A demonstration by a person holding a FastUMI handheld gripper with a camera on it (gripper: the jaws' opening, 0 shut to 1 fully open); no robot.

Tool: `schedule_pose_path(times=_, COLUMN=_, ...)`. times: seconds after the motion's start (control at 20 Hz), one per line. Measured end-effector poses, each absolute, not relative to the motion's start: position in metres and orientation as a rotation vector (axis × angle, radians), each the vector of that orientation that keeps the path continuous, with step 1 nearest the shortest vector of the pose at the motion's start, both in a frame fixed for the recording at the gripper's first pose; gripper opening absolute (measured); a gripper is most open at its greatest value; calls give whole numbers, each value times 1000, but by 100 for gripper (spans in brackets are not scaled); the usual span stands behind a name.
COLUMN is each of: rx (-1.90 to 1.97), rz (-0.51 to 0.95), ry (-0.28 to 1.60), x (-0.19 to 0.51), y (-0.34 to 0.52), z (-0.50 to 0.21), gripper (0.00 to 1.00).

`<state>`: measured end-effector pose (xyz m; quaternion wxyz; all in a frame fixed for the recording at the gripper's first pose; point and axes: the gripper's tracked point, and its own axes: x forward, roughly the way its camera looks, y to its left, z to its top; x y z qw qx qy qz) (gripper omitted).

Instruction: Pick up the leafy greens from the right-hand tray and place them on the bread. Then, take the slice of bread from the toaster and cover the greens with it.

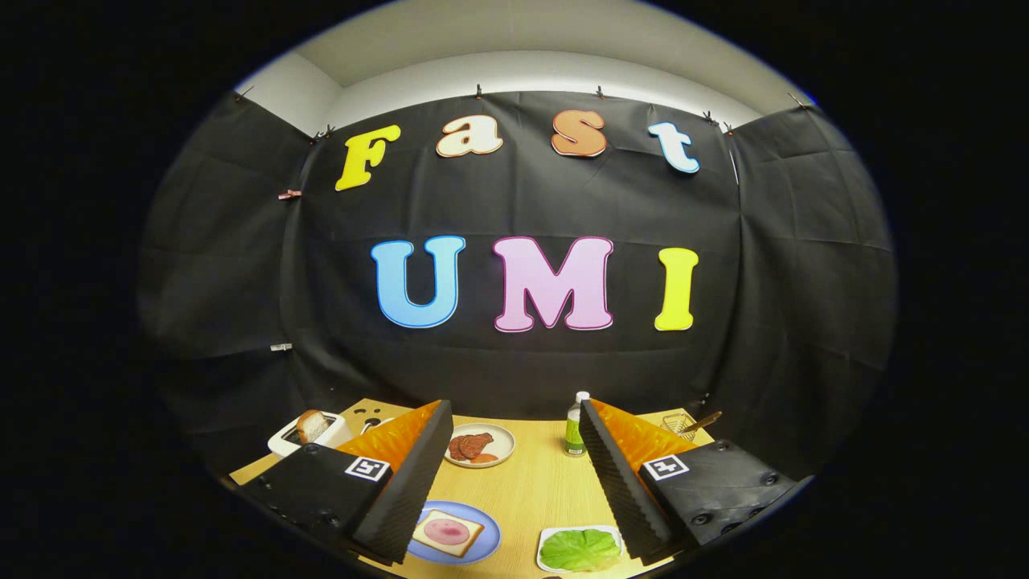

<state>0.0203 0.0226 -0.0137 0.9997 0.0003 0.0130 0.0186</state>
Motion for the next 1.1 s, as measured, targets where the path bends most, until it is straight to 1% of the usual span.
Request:
schedule_pose_path(times=0.3, rx=9, rz=-1, ry=61, x=24, y=8, z=-29, gripper=98)
schedule_pose_path(times=0.6, rx=3, rz=-41, ry=177, x=19, y=-17, z=-66, gripper=98)
schedule_pose_path(times=0.75, rx=-2, rz=-46, ry=262, x=20, y=-32, z=-97, gripper=98)
schedule_pose_path(times=1.1, rx=16, rz=18, ry=508, x=27, y=-51, z=-196, gripper=99)
